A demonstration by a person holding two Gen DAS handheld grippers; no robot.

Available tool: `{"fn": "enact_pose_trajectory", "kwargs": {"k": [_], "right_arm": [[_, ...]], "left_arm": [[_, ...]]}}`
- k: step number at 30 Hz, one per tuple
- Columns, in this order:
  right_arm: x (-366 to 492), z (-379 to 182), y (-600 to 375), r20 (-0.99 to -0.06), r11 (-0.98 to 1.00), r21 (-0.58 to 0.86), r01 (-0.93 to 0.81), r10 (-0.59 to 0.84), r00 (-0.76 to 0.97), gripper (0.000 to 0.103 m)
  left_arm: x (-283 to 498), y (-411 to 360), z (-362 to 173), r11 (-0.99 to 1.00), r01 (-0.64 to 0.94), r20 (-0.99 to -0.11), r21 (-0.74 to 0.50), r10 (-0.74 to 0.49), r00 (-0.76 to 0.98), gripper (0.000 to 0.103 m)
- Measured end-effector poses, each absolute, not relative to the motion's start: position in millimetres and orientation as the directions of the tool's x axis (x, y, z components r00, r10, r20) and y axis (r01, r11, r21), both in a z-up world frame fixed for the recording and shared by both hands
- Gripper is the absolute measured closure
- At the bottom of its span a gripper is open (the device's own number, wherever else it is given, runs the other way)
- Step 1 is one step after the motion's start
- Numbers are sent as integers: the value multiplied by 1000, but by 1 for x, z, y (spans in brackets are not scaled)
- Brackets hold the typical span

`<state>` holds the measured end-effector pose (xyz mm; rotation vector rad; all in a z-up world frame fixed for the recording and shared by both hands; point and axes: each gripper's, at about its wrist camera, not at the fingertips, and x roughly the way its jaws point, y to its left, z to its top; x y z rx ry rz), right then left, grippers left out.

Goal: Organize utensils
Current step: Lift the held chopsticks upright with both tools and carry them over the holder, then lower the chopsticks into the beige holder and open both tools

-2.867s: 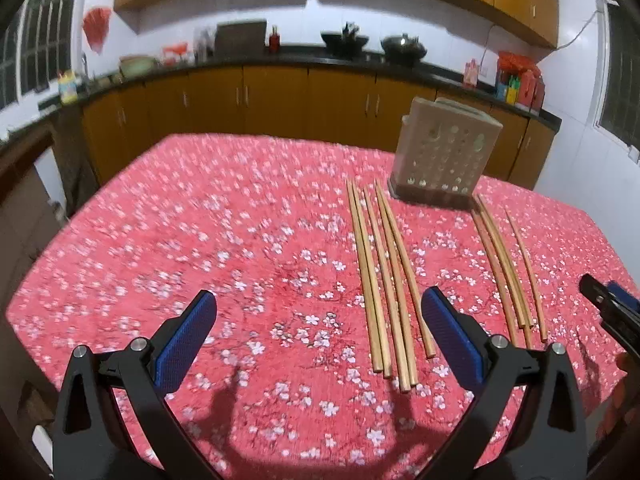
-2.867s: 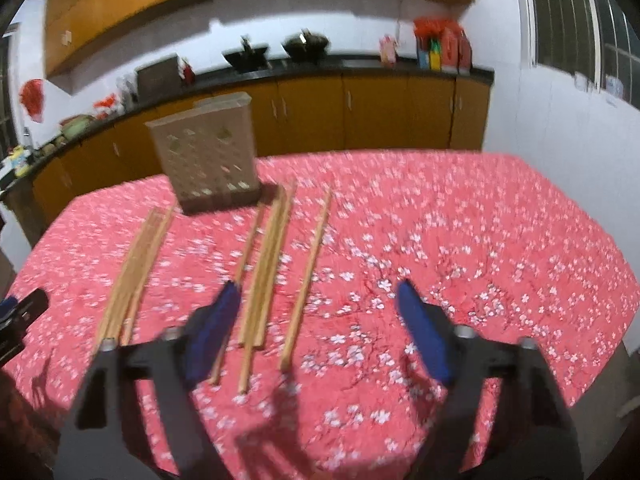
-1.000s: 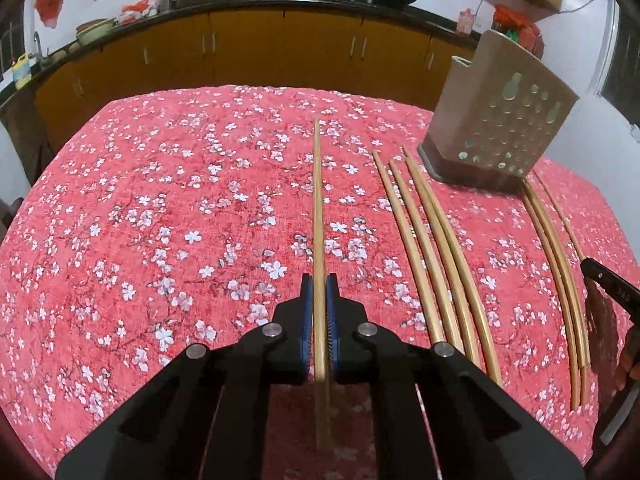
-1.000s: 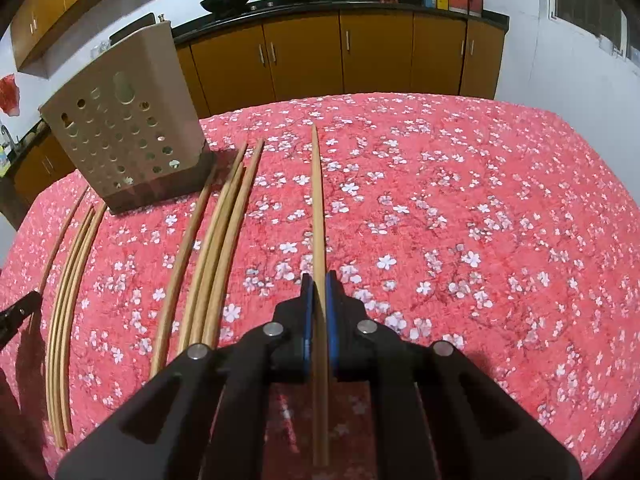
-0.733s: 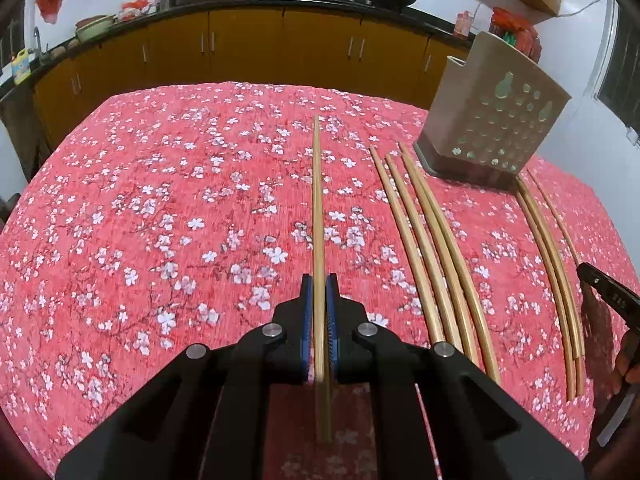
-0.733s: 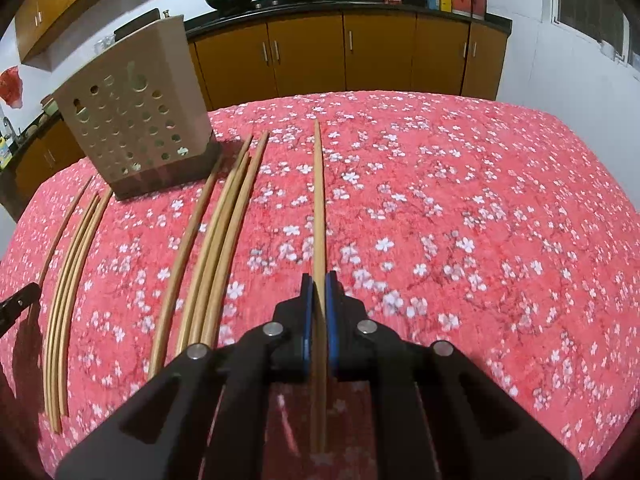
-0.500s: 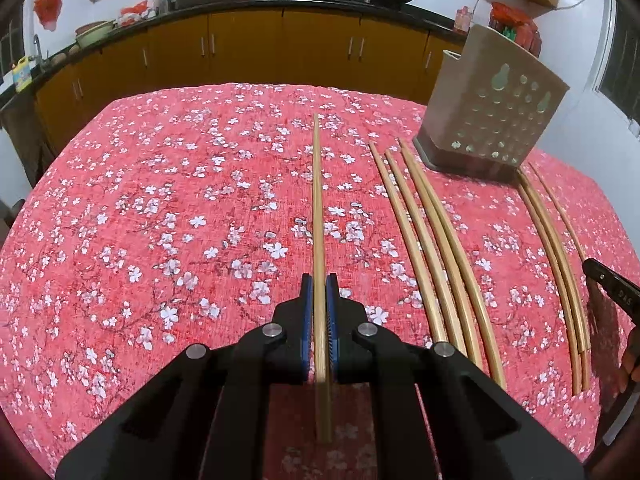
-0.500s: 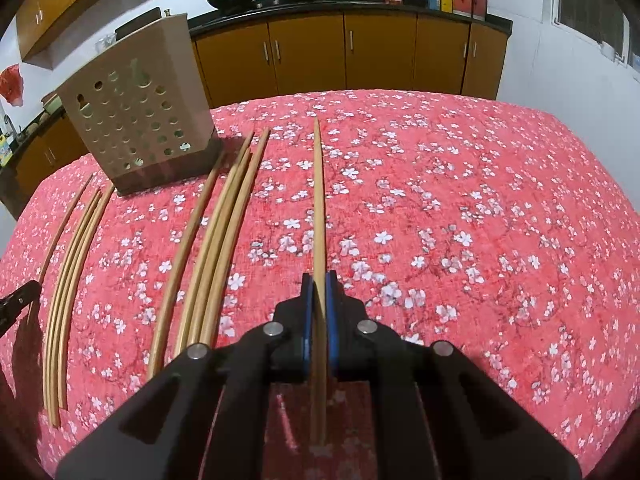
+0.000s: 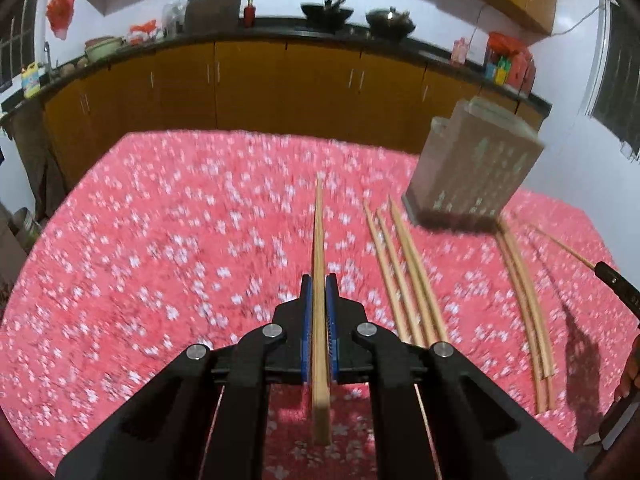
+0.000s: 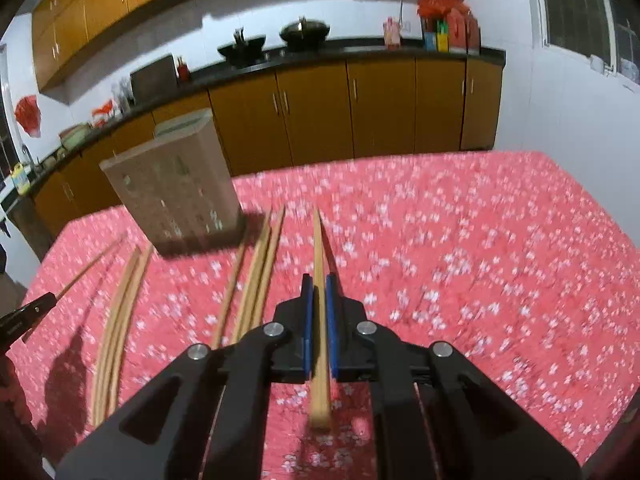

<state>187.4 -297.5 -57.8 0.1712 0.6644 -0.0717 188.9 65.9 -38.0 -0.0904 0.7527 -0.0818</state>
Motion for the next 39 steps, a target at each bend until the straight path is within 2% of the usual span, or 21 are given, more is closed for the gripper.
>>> {"fn": "enact_pose_trajectory", "kwargs": {"k": [9, 18, 23, 32, 39], "right_arm": [[178, -12, -302, -488, 981, 154, 117, -27, 872, 95], [181, 10, -306, -435, 981, 152, 118, -41, 900, 95], [189, 48, -310, -362, 979, 183, 92, -20, 932, 95], [195, 128, -302, -177, 969, 244, -36, 81, 981, 95], [209, 129, -279, -205, 964, 231, -135, 183, 962, 95]], "left_arm": [[180, 74, 21, 987, 44, -548, -152, -122, 827, 96], [188, 78, 45, 990, 33, -491, -140, -98, 866, 96], [198, 80, 70, 992, 19, -449, -121, -72, 891, 96], [200, 49, 155, 985, 74, -248, -153, -111, 962, 96], [196, 15, 178, 966, 140, -97, -220, -164, 982, 96]]}}
